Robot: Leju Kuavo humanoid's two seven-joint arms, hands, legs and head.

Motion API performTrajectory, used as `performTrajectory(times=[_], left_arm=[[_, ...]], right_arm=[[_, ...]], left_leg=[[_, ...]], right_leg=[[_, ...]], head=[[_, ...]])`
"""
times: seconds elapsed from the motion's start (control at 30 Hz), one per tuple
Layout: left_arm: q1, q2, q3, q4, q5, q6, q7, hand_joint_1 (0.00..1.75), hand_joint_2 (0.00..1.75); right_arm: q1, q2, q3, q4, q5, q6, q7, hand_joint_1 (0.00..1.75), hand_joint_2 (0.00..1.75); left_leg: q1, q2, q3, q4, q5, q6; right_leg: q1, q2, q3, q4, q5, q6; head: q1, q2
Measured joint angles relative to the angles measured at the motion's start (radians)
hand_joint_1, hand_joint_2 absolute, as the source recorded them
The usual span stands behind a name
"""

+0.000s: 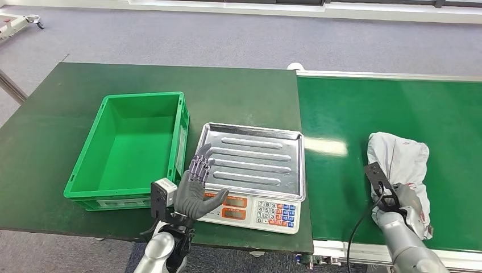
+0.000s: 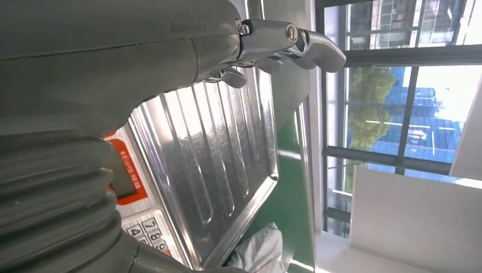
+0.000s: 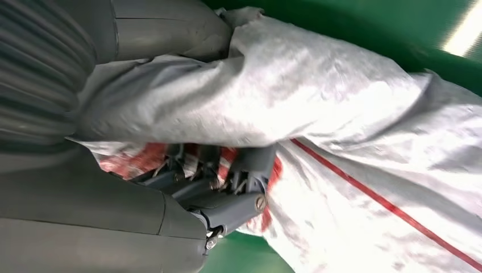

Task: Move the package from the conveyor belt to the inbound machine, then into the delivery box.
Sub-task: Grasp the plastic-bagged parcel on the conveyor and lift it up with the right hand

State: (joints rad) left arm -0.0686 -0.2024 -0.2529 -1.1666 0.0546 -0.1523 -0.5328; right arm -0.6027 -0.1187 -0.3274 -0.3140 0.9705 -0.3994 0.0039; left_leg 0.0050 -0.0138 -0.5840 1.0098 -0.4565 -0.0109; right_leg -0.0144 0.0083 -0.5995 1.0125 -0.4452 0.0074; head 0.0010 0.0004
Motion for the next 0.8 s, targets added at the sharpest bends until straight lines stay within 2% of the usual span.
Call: performTrajectory(times=[0.23, 0.4, 0.63, 0.8], left_arm=[[0.013, 0.000, 0.019, -0.023, -0.027, 0.012, 0.001, 0.00, 1.75], [0.021, 0.000, 0.027, -0.039, -0.046, 0.013, 0.001, 0.00, 1.75], [0.028, 0.000, 0.035, -0.046, -0.062, 0.027, -0.017, 0.00, 1.75], [0.026, 0.000, 0.035, -0.048, -0.065, 0.029, -0.021, 0.00, 1.75]], right_arm=[[0.025, 0.051, -0.044, -0.033, -0.092, -0.100, -0.220, 1.75, 1.75], [0.057, 0.098, -0.033, -0.165, -0.176, -0.148, -0.323, 1.75, 1.75], [0.133, 0.136, 0.114, -0.541, -0.200, -0.124, -0.252, 1.75, 1.75], [0.140, 0.145, 0.213, -0.699, -0.181, -0.072, -0.211, 1.75, 1.75]], left_leg=[[0.000, 0.000, -0.002, 0.000, 0.000, 0.000], [0.000, -0.002, -0.003, 0.000, 0.001, 0.000], [0.000, -0.001, -0.003, 0.000, 0.001, 0.000], [0.000, -0.001, -0.003, 0.000, 0.001, 0.000]], right_leg=[[0.000, 0.000, -0.002, 0.000, 0.000, 0.000], [0.000, -0.001, -0.002, 0.000, 0.000, 0.000], [-0.001, -0.001, -0.003, 0.000, 0.000, 0.000], [0.000, -0.001, -0.003, 0.000, 0.000, 0.000]], head=[[0.000, 0.000], [0.000, 0.000], [0.000, 0.000], [0.000, 0.000]])
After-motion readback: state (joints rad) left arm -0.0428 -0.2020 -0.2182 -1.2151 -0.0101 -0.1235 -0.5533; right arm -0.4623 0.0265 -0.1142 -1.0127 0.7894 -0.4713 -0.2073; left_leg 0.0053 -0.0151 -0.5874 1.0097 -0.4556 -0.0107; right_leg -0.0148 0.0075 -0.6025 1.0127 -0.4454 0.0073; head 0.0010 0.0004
